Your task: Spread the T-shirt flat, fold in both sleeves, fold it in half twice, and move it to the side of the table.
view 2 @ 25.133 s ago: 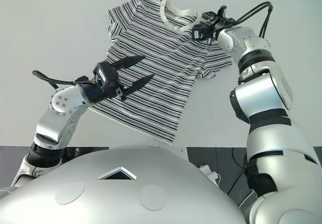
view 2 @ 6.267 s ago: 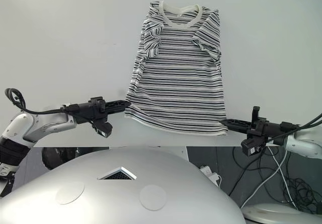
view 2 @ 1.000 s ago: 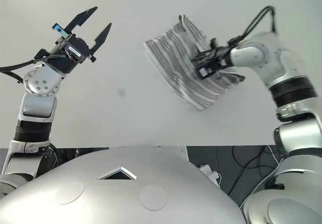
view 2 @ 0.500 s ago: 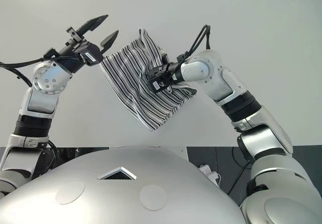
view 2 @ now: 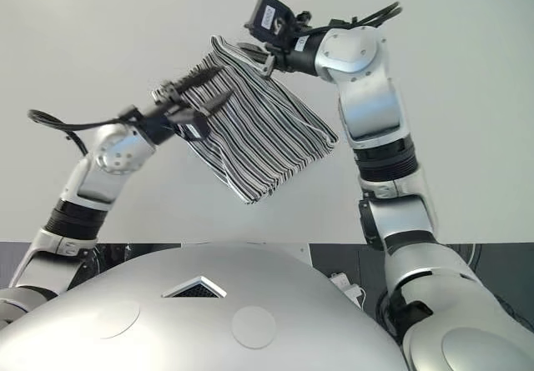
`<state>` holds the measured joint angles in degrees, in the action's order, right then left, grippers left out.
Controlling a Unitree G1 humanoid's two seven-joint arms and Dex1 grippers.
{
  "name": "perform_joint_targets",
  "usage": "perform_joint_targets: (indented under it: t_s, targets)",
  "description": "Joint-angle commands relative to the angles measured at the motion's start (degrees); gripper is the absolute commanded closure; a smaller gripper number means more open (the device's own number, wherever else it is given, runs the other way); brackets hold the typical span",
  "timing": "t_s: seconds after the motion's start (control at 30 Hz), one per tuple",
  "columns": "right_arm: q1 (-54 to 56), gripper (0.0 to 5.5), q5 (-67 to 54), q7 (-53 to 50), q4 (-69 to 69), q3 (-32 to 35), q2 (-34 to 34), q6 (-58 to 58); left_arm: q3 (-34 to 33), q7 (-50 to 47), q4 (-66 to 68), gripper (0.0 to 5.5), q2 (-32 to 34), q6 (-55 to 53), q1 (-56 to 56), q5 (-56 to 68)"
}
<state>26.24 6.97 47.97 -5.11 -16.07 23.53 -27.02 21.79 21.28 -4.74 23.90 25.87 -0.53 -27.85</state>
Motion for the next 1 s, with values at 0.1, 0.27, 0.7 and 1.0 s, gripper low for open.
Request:
perform_joint_targets:
  t_s: [0.1,0.27,0.7,1.0]
  targets:
    - [-6.06,3.99,0.13,3.17,-1.73,-2.25,6.68,6.99,5.99,5.46,2.33,3.46,5.44,2.12,4.74,-2.25]
    - [-9.16,3.99,0.42,7.71,1.05,-3.54,13.32,14.13,6.30,16.33,-7.67,3.46,10.98,-2.39,10.33,10.47]
    - [-7.14,3.99,10.40,4.67,11.46,-11.82,13.15,32.34,3.92,16.47,3.07,3.46,22.84,2.02,6.65,-2.23]
    - [-13.34,3.99,6.41,6.36,8.49,-8.23,18.23,33.80,3.81,6.89,14.70,3.46,25.90,5.36,0.60,-11.36]
